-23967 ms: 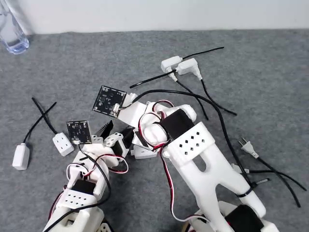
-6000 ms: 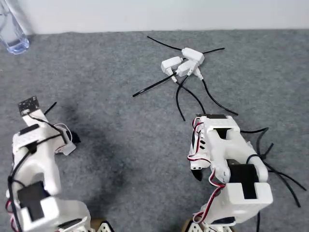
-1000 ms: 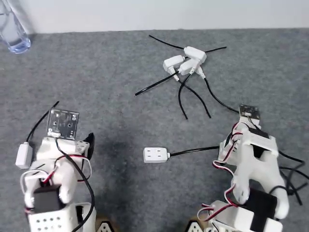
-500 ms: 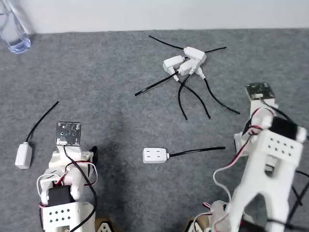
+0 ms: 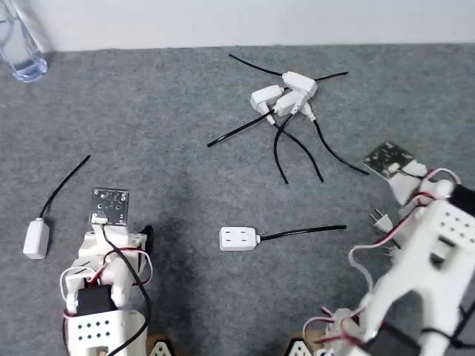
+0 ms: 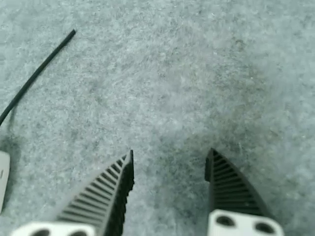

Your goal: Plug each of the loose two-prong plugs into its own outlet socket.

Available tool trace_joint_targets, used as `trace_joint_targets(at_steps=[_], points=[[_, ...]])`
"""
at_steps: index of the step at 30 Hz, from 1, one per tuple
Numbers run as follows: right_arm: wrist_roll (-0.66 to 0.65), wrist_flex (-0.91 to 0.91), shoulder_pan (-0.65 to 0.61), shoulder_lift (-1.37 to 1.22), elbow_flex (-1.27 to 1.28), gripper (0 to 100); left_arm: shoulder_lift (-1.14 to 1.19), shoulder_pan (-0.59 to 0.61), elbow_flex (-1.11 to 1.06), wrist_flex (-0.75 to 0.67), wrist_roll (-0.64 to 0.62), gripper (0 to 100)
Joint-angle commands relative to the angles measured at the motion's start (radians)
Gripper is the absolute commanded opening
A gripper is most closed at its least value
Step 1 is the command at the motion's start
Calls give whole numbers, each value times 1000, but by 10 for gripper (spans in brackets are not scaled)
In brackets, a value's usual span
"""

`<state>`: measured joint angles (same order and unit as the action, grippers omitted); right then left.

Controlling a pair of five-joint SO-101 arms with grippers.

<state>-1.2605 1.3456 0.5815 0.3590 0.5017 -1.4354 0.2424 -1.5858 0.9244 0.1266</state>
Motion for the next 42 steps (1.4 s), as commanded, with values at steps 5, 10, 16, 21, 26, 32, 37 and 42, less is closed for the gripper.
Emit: trace_joint_targets(at_steps=[5,10,16,21,26,32,37,42], points=[[-181,-114,24,-183,-61,127,-9,-46,5,-38,11,224],[-146,-214,-35,-294,-60,127,-9,-46,4,-38,11,224],[-64,-314,-101,-414,-71,128,-9,-46,2,-51,11,224],[-31,-355,-105,-456,-104,224,-9,-46,2,-51,11,224],[-31,-337,-120,-469,-124,238,-9,-46,2,-51,11,224],[-25,-335,-136,-499,-124,202,-9,-46,2,-51,11,224],[-25,-335,-136,-532,-120,201,-9,-46,2,-52,11,224],[25,-343,-142,-561,-124,198,-9,-46,2,-52,11,224]])
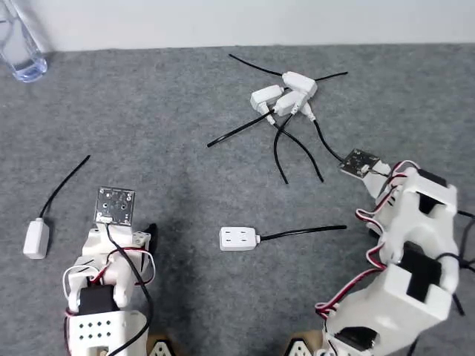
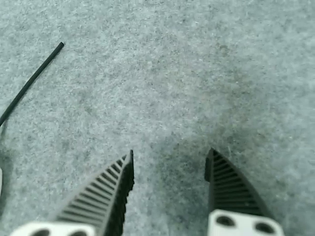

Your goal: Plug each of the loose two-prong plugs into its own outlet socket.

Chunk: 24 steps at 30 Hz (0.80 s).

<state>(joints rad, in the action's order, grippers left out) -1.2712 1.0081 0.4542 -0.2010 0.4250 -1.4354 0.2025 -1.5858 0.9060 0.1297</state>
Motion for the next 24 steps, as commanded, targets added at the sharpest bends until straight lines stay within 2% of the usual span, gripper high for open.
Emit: trace_joint_targets(at_steps=[1,4,8,24], points=[[40,-5,-16,-2,-48,197,-9,-6,2,-34,8,224],[44,-5,-16,-2,-48,176,-9,-6,2,-34,8,224],[44,1,-15,4,-48,50,-9,-8,2,-34,8,224],[44,18,1,5,-48,66,-9,-8,2,-34,8,224]])
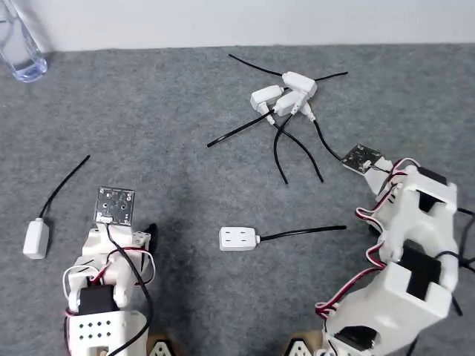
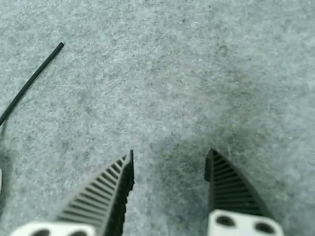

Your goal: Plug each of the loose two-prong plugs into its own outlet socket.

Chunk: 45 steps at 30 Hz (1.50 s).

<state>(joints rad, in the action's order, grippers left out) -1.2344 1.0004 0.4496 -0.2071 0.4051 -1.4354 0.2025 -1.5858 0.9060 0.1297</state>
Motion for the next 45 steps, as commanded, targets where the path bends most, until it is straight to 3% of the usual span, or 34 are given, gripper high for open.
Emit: trace_joint_targets(at_steps=[1,7,27,31,39,45], points=[[8,28,8,13,-29,68,-9,-8,2,-34,8,224],[8,33,30,59,-32,166,-9,-8,2,-34,8,224],[64,58,-7,76,-38,126,-9,-8,-2,-35,8,224],[61,39,-18,70,-38,12,-9,-8,-2,-38,8,224],[64,8,-28,71,-32,9,-9,-9,-10,-55,6,224],[58,143,-45,113,-97,9,-11,-87,-12,-57,0,224]])
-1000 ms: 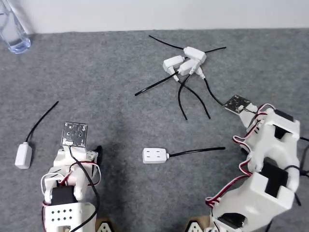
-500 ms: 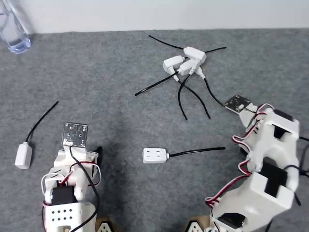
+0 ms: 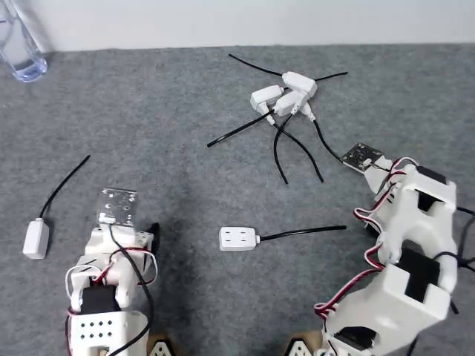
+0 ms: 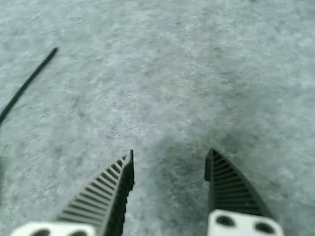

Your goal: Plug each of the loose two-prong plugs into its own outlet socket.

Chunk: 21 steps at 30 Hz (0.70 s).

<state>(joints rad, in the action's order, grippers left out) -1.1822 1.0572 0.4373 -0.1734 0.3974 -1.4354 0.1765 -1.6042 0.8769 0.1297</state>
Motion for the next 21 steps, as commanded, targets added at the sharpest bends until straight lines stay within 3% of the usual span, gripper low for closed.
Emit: trace_joint_targets(at_steps=[1,5,10,18,21], points=[[6,136,-41,99,-114,9,-11,-72,10,-40,-3,224],[14,331,-128,209,-196,9,-11,-120,-13,-212,-112,225],[75,579,-337,341,-255,9,-5,-150,-87,-532,-382,222],[256,645,-650,401,-278,9,-11,-374,-85,-528,-747,225],[313,644,-763,403,-278,9,-11,-417,-85,-528,-813,225]])
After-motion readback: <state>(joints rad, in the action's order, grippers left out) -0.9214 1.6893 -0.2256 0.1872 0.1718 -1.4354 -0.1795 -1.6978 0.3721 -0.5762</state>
